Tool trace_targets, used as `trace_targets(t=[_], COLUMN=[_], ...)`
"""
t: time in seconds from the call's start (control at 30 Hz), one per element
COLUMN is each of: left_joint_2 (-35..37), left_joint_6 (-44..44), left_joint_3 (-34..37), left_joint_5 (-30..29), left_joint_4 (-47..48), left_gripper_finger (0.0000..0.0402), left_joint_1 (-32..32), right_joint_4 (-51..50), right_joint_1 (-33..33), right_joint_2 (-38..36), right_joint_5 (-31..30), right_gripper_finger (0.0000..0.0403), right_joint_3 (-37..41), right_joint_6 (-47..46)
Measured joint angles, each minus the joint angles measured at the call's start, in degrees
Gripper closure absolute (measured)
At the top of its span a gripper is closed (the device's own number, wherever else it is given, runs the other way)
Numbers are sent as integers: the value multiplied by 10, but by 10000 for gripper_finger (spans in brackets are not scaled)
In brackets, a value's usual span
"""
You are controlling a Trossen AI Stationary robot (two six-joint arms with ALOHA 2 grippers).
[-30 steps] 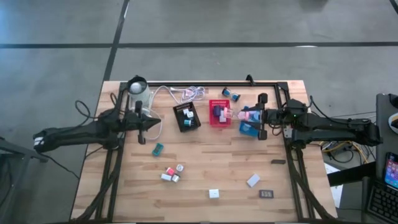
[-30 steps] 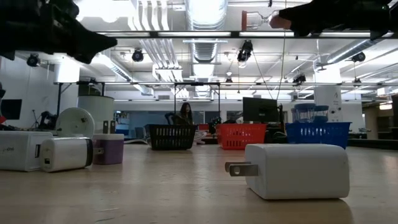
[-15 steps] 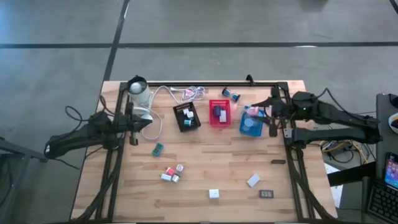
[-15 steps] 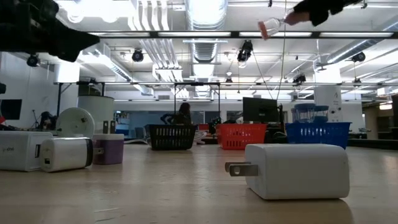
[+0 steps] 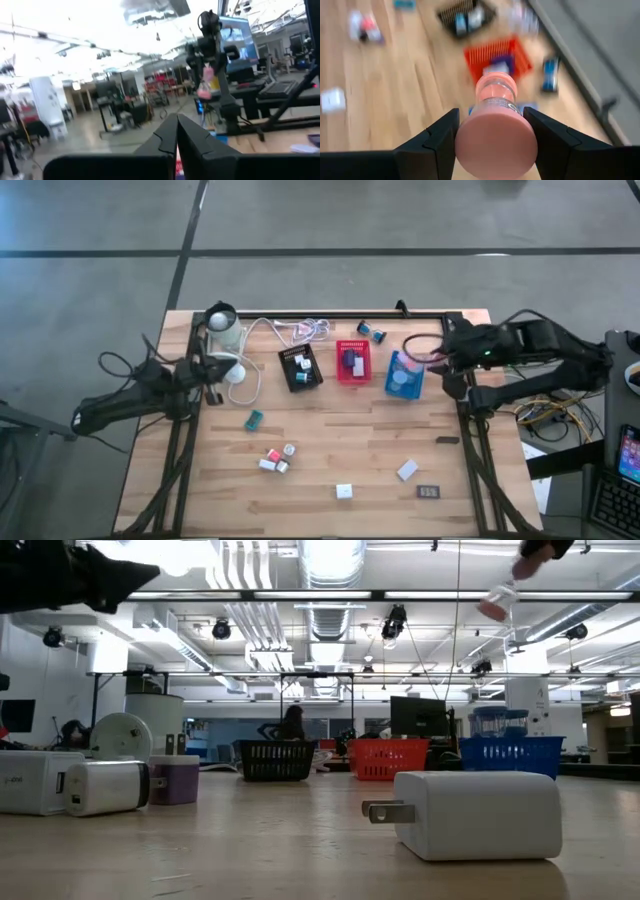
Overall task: Pick & Place Office items
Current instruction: Put the pink hourglass into the blue bin
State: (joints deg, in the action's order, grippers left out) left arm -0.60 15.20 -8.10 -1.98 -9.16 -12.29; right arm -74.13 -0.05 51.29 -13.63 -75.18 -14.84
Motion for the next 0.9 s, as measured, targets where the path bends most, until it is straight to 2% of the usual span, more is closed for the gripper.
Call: trace_targets(t=[0.13,0.23,0.67,0.9], left_joint_2=[0,0,-6,-6], left_joint_6=[55,77,78,74], left_joint_3=[0,0,0,0], left_joint_5=[0,0,1,2], left_joint_4=[-19,-29,-27,-28], left_gripper_finger=[388,390,388,388], left_joint_1=[0,0,0,0], right_joint_4=[-110,-141,-140,-121], right_joint_1=[22,33,36,36], right_joint_2=[61,96,194,209], right_joint_5=[2,3,6,7], right_gripper_finger=[211,211,211,211], right_joint_3=[-41,-44,5,58], right_joint_6=[-75,-107,-143,-86])
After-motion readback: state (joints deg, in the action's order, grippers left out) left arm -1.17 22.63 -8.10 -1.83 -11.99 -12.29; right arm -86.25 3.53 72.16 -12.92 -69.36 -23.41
